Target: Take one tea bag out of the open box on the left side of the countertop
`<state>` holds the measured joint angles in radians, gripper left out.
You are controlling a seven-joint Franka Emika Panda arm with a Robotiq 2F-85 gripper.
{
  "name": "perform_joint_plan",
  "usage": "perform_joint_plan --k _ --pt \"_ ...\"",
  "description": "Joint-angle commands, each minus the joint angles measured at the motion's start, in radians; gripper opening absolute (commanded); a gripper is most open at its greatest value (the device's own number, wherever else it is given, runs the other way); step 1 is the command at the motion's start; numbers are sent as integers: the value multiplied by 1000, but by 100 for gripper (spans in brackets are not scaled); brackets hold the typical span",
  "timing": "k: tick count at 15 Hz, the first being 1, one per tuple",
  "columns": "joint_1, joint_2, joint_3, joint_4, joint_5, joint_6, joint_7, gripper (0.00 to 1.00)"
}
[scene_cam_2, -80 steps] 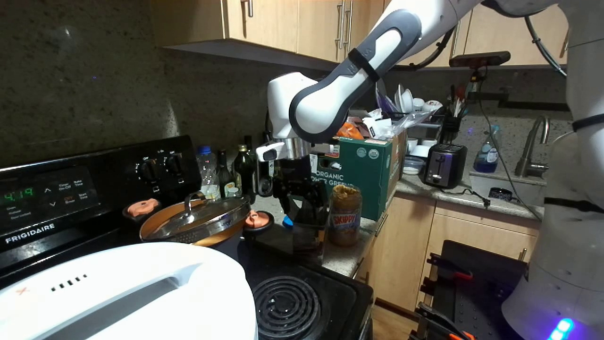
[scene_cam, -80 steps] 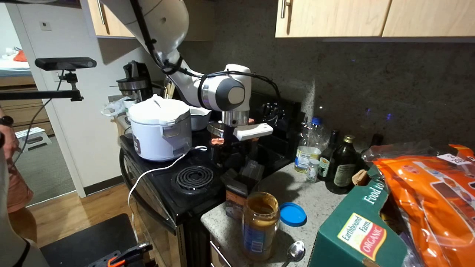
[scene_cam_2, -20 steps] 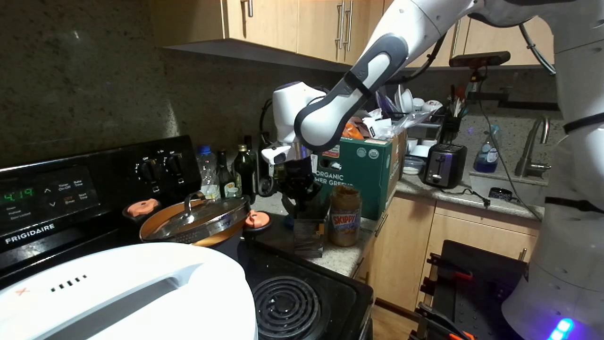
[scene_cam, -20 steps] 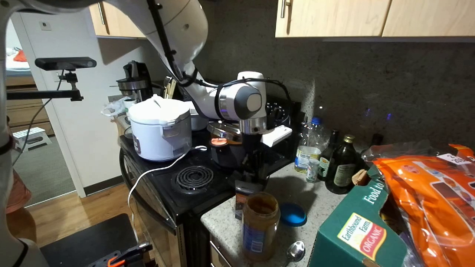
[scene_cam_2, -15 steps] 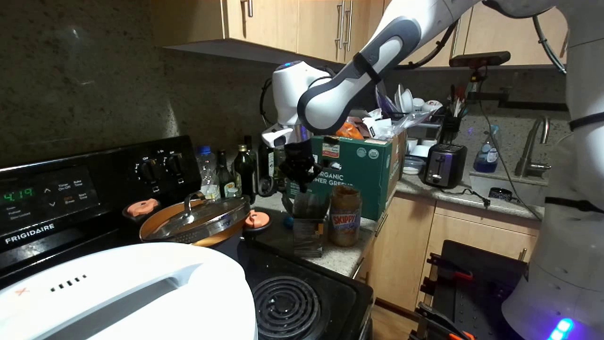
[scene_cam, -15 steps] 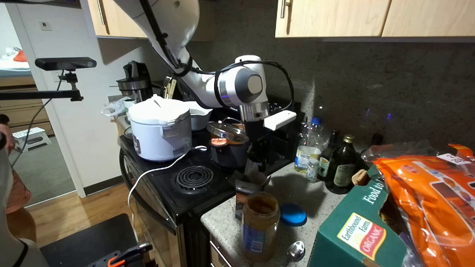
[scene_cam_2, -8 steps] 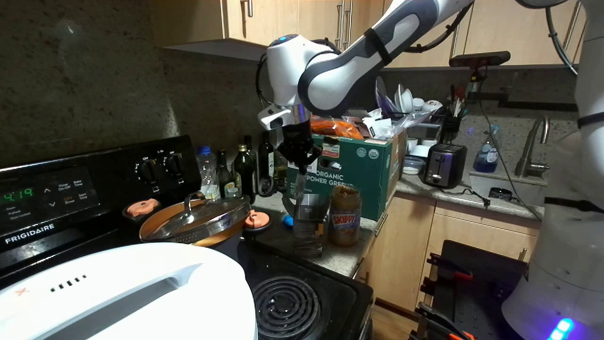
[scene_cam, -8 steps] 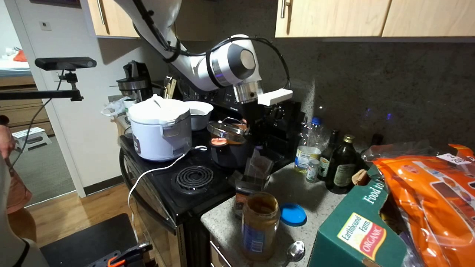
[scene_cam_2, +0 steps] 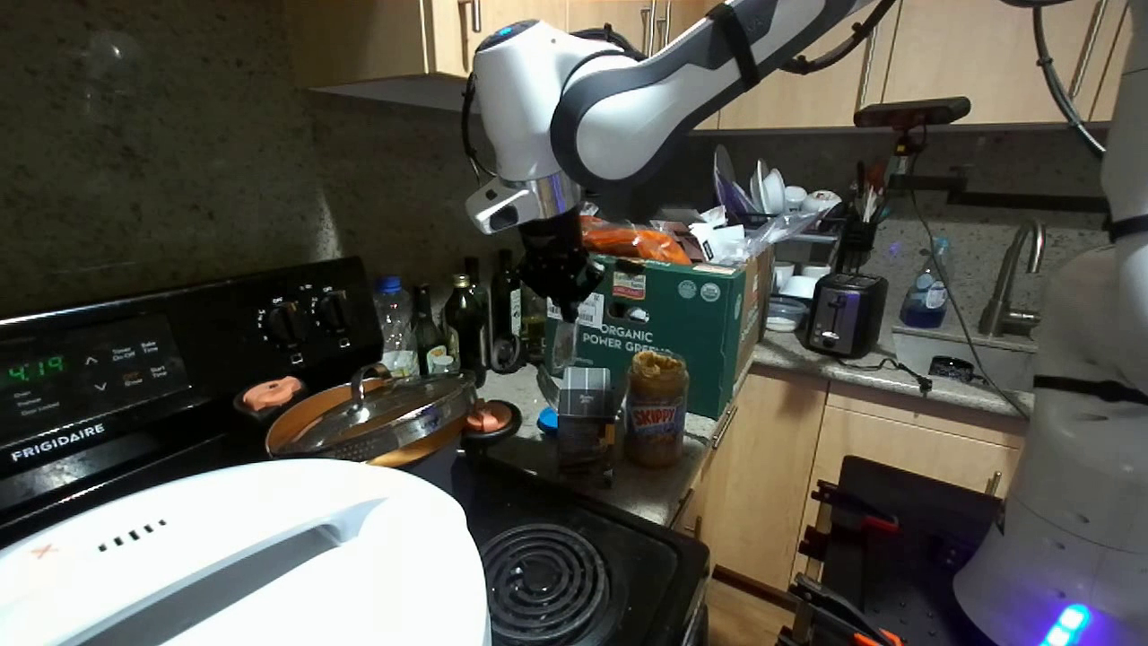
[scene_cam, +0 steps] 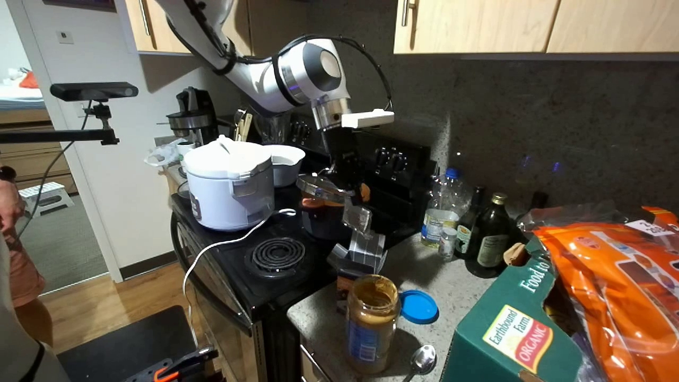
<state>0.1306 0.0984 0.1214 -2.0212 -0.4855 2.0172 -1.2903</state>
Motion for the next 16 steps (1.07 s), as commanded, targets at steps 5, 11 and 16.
perform_joint_plan --k 5,11,16 --pt "32 -18 45 8 117 -95 111 5" --pt "24 -8 49 -31 294 -63 151 4" --pt "11 1 43 -84 433 -28 180 4"
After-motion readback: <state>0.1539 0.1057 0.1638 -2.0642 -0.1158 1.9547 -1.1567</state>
